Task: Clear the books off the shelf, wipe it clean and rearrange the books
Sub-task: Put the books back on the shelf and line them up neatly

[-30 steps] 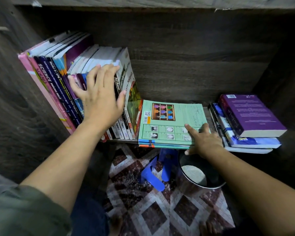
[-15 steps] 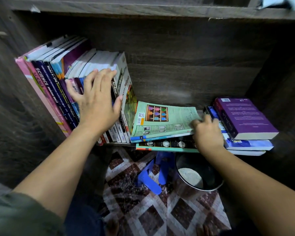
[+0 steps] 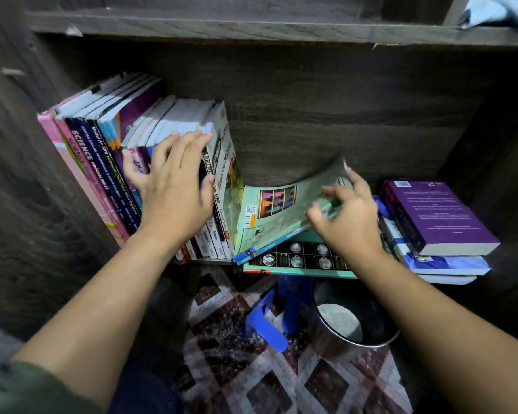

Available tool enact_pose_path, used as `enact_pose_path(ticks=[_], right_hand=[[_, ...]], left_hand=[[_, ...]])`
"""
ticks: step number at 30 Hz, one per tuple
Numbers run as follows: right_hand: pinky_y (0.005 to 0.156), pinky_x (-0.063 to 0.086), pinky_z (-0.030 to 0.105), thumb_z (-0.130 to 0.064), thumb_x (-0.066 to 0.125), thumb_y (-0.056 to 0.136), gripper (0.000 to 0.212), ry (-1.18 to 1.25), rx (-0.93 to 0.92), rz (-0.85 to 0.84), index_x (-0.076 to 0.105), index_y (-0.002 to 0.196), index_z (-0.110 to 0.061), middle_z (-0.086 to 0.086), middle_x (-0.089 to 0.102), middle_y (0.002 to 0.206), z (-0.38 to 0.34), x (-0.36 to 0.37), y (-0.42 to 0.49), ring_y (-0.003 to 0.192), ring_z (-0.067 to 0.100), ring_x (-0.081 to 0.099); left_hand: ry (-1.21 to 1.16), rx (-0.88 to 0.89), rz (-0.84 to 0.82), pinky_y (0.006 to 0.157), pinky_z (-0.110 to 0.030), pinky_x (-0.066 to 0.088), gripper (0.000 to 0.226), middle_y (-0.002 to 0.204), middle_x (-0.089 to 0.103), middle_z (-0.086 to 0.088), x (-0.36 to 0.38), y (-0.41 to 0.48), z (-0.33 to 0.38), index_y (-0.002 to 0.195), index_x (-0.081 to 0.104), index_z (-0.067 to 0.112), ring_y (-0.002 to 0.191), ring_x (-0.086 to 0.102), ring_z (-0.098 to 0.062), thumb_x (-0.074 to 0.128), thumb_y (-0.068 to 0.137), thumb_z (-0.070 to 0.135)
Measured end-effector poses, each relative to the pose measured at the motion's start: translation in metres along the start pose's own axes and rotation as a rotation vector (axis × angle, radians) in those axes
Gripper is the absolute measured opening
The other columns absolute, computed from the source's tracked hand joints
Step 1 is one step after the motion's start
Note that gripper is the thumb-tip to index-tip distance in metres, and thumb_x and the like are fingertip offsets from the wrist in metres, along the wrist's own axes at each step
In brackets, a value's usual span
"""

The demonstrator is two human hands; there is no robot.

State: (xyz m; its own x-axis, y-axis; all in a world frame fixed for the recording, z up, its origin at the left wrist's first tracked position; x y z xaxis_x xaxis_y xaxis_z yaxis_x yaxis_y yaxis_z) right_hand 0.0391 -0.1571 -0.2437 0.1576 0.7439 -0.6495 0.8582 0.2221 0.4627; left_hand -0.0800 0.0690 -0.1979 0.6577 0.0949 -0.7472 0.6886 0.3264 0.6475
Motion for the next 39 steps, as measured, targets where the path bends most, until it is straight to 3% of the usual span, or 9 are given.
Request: enact_pose_path(ticks=[5,8,11,15,20,31,33,37,39], right_hand=[[0.096,0.044,0.025,-0.012,0.074,0.074,0.049,0.132,-0.37,0.081,0.064,0.122,-0.014,0.014,0.042,0.145,-0.053,0.012,0.001,0.122,0.021,0.05],[0.104,0.041,0.033,-0.015,0.073,0.08,0.085,0.273,-0.421,-0.134,0.026,0.15,-0.028,0.007,0.027,0.155,-0.085,0.023,0.001,0.13,0.023,0.045],[0.11,0.037,0.036,-0.017,0.071,0.084,0.107,0.35,-0.39,-0.367,-0.009,0.149,-0.044,0.002,0.019,0.159,-0.098,0.041,-0.002,0.138,0.021,0.038],[0.113,0.018,0.019,-0.025,0.073,0.084,0.106,0.215,-0.306,-0.586,-0.006,0.153,-0.034,-0.001,0.019,0.16,-0.079,0.069,-0.012,0.143,0.012,0.024],[0.106,0.035,0.034,-0.03,0.073,0.085,0.109,0.155,-0.069,-0.781,-0.014,0.15,-0.043,0.012,0.046,0.146,-0.052,0.105,-0.032,0.129,0.028,0.048],[0.112,0.028,0.035,-0.031,0.064,0.092,0.102,0.108,-0.079,-0.842,-0.023,0.141,-0.053,0.006,0.036,0.153,-0.04,0.114,-0.033,0.138,0.025,0.037],[0.11,0.032,0.039,-0.035,0.066,0.09,0.101,-0.025,-0.148,-0.882,-0.018,0.144,-0.053,0.007,0.04,0.151,-0.033,0.105,-0.026,0.135,0.027,0.042],[0.108,0.037,0.04,-0.05,0.07,0.082,0.09,-0.448,-0.256,-0.914,0.015,0.152,-0.038,0.002,0.035,0.153,0.006,0.081,-0.018,0.135,0.026,0.039],[0.107,0.034,0.046,-0.052,0.076,0.073,0.105,-0.685,-0.207,-0.934,0.008,0.152,-0.038,0.003,0.029,0.153,0.033,0.07,-0.022,0.137,0.03,0.034]], left_hand=[[-0.056,-0.036,0.087,0.108,-0.05,0.009,0.053,0.139,0.051,0.008,-0.003,0.003,-0.006,0.136,0.05,0.025,0.131,0.039,-0.014,0.054,0.086,0.008],[-0.108,-0.039,0.117,0.104,-0.043,0.012,0.057,0.134,0.056,0.005,-0.007,0.003,-0.011,0.133,0.053,0.023,0.127,0.046,-0.013,0.052,0.081,0.0],[-0.153,-0.012,0.134,0.103,-0.041,0.015,0.052,0.132,0.058,0.004,-0.011,0.002,-0.016,0.131,0.056,0.022,0.125,0.047,-0.012,0.049,0.084,0.003],[-0.192,0.021,0.108,0.107,-0.044,0.014,0.04,0.136,0.054,0.008,-0.013,-0.001,-0.018,0.134,0.053,0.024,0.13,0.042,-0.009,0.042,0.095,0.021],[-0.13,0.063,0.035,0.109,-0.054,0.008,0.042,0.141,0.043,0.009,-0.01,-0.006,-0.012,0.135,0.046,0.037,0.134,0.035,-0.014,0.041,0.095,0.044],[-0.041,0.033,0.059,0.108,-0.059,0.005,0.049,0.141,0.041,0.002,0.001,-0.006,-0.008,0.132,0.049,0.036,0.136,0.033,-0.02,0.059,0.087,0.053],[-0.04,0.031,0.06,0.108,-0.059,0.005,0.048,0.142,0.04,0.002,0.001,-0.006,-0.007,0.132,0.048,0.035,0.136,0.033,-0.02,0.058,0.088,0.052],[-0.043,0.04,0.061,0.109,-0.057,0.004,0.047,0.143,0.038,0.002,0.003,-0.008,-0.008,0.132,0.046,0.035,0.138,0.03,-0.019,0.057,0.09,0.051],[-0.048,0.039,0.061,0.109,-0.056,0.003,0.047,0.143,0.037,0.002,0.003,-0.008,-0.008,0.133,0.046,0.035,0.138,0.03,-0.018,0.056,0.09,0.051]])
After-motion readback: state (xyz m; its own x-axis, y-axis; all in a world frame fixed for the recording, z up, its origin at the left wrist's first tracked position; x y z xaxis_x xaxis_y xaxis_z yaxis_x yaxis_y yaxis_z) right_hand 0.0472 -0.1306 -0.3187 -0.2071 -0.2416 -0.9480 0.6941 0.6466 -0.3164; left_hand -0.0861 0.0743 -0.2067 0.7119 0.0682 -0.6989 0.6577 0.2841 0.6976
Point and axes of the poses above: each hand's wrist, its own y-axis towards the middle knuckle, its own x-axis out of the palm, z = x × y, the point moved 2 cm from there along y, towards the middle knuckle
